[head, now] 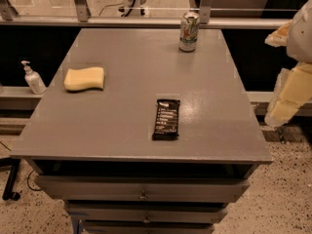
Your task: Knock 7up can over
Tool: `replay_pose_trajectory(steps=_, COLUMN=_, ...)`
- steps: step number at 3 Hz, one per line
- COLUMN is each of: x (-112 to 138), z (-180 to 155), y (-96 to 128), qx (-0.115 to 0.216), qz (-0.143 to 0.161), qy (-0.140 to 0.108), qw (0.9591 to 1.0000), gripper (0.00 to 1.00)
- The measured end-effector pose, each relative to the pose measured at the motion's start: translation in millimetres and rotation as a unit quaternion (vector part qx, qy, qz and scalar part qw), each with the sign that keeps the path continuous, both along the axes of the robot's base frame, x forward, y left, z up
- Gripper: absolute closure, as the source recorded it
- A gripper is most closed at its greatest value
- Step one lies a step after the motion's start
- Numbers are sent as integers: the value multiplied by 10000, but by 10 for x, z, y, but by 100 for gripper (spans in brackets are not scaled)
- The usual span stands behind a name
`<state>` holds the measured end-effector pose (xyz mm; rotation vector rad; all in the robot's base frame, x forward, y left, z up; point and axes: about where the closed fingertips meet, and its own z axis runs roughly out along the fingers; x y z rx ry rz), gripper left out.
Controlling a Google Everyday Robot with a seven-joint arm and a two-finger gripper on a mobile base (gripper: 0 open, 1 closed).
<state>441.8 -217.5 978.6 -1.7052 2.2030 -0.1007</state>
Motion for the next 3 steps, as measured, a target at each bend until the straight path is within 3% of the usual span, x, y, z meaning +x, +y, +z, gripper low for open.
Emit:
replay_pose_trajectory(steps=1, x=285, z=-52, y=-147, qx=388, qz=-68, qy=-295, qw=9988, gripper=0)
replay_pose_trajectory(steps=2, x=765, z=-122, y=-304, qx=899, qz=-236, qy=-728, qw=9930, gripper=0)
replay_pose_trajectory(steps=3, x=1294, z=-200, y=-411, qx=1496, qz=-505, qy=-1206, qw=9801, gripper=0)
